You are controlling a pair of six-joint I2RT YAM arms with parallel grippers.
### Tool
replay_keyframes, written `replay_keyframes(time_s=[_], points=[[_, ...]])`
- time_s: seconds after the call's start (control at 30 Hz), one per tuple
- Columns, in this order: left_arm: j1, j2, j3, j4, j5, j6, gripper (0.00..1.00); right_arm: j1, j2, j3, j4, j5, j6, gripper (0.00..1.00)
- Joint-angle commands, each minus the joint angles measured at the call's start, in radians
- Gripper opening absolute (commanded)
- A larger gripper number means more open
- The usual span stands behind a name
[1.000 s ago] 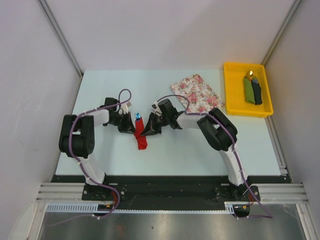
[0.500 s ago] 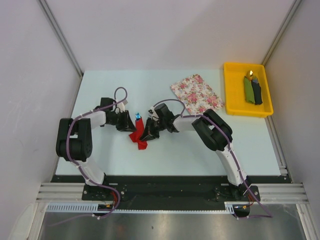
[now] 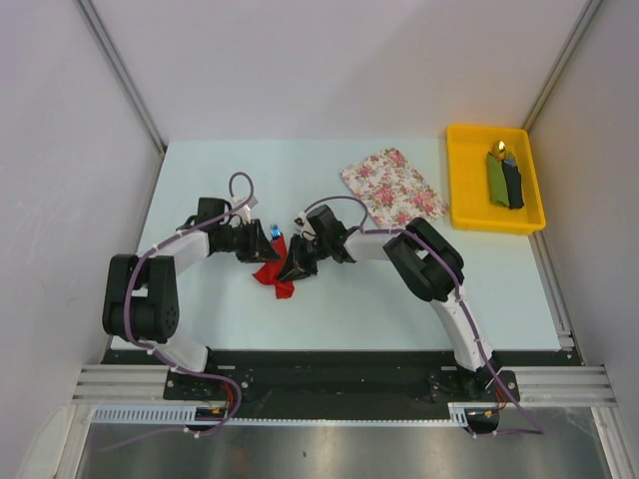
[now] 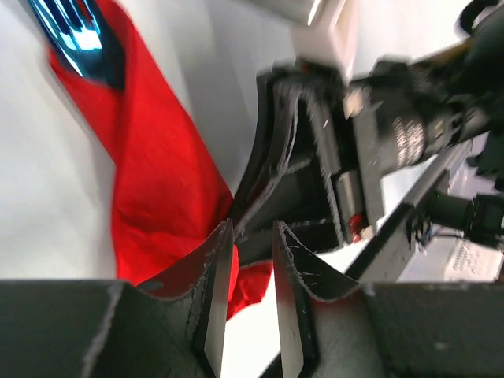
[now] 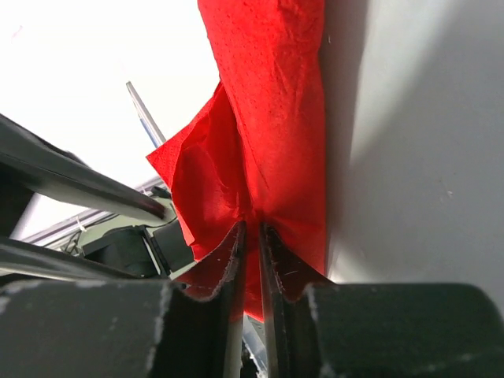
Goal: Place the utensils on the paper napkin and roll it up
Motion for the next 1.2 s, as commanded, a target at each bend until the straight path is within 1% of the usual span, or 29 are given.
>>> replay_keyframes(time_s=[0.0, 0.1, 0.23, 0.33, 0.47, 0.6, 0.83, 0.97, 1.17], points=[[-0.019, 0.016, -0.01, -0.084, 0.019, 0.049, 0.32, 0.002, 0.036, 0.021, -0.045, 0.084, -0.036, 0.17], [-0.018, 0.03, 0.001, -0.156, -0.038, 0.109, 0.3, 0.002, 0.037, 0.024, -0.045, 0.08, -0.036, 0.17], [-0.018, 0.058, 0.018, -0.221, -0.162, 0.158, 0.19, -0.001, 0.03, 0.027, -0.039, 0.071, -0.034, 0.17], [-0.018, 0.09, 0.032, -0.25, -0.199, 0.18, 0.14, -0.003, 0.022, 0.034, -0.035, 0.068, -0.037, 0.18], [-0.018, 0.116, 0.035, -0.257, -0.244, 0.192, 0.1, -0.003, -0.001, 0.034, -0.008, 0.039, -0.022, 0.21], [-0.018, 0.133, 0.033, -0.254, -0.258, 0.19, 0.07, 0.005, -0.036, 0.032, 0.032, 0.005, 0.0, 0.22], [-0.018, 0.128, 0.029, -0.248, -0.279, 0.181, 0.02, 0.029, -0.07, 0.0, 0.003, 0.005, -0.007, 0.21], [-0.018, 0.125, 0.025, -0.241, -0.274, 0.171, 0.02, 0.041, -0.063, -0.032, 0.006, 0.012, -0.004, 0.2], [-0.018, 0.128, 0.025, -0.237, -0.271, 0.164, 0.01, 0.052, -0.073, -0.058, 0.053, -0.01, 0.03, 0.21]])
